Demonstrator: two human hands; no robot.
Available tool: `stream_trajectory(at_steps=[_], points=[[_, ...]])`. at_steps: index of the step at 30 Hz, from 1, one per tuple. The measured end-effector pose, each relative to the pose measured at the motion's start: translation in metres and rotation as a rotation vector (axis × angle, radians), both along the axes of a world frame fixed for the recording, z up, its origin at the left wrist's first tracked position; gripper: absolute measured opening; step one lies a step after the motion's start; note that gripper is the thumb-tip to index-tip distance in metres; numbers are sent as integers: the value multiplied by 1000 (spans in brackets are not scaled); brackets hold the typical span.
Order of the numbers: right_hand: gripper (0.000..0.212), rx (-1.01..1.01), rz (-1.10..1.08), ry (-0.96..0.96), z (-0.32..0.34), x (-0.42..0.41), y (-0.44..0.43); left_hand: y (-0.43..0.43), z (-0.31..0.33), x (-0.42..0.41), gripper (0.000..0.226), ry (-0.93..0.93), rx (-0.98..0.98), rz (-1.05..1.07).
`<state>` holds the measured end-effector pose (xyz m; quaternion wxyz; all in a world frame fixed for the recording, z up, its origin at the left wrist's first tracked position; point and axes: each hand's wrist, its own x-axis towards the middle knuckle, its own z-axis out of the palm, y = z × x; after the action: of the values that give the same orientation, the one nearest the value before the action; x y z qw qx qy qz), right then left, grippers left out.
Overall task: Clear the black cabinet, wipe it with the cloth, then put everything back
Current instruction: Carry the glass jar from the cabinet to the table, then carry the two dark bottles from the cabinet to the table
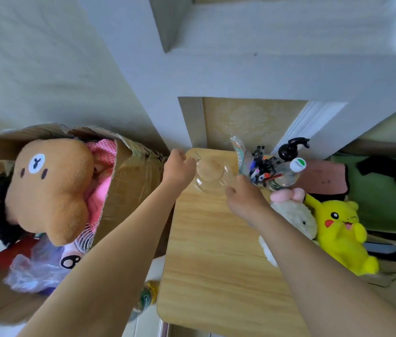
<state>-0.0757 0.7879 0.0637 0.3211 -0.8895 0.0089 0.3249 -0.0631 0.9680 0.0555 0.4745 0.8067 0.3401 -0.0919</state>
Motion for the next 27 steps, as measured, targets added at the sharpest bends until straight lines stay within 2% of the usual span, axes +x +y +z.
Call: stream_trajectory(at_steps=[5,8,13,17,21,27], points=[[37,91,-36,22,74,-41,-57,-57,77,-36,40,-19,60,-65],[35,99,-84,-31,114,-72,-114,-118,115,-54,19,-22,155,-209],[23,157,-173,-154,174,-98,-235,-249,182,-64,17,-96,233,-385],[28,150,-254,-264,214,-117,-363,-370,221,-73,13,-164,189,-499],[40,114,-335,-295,238,-152,-509,-497,237,-94,18,-213,257,-649],[34,22,-546,-343,257,-218,-677,-657,249,-134,25,-247,248,-848]])
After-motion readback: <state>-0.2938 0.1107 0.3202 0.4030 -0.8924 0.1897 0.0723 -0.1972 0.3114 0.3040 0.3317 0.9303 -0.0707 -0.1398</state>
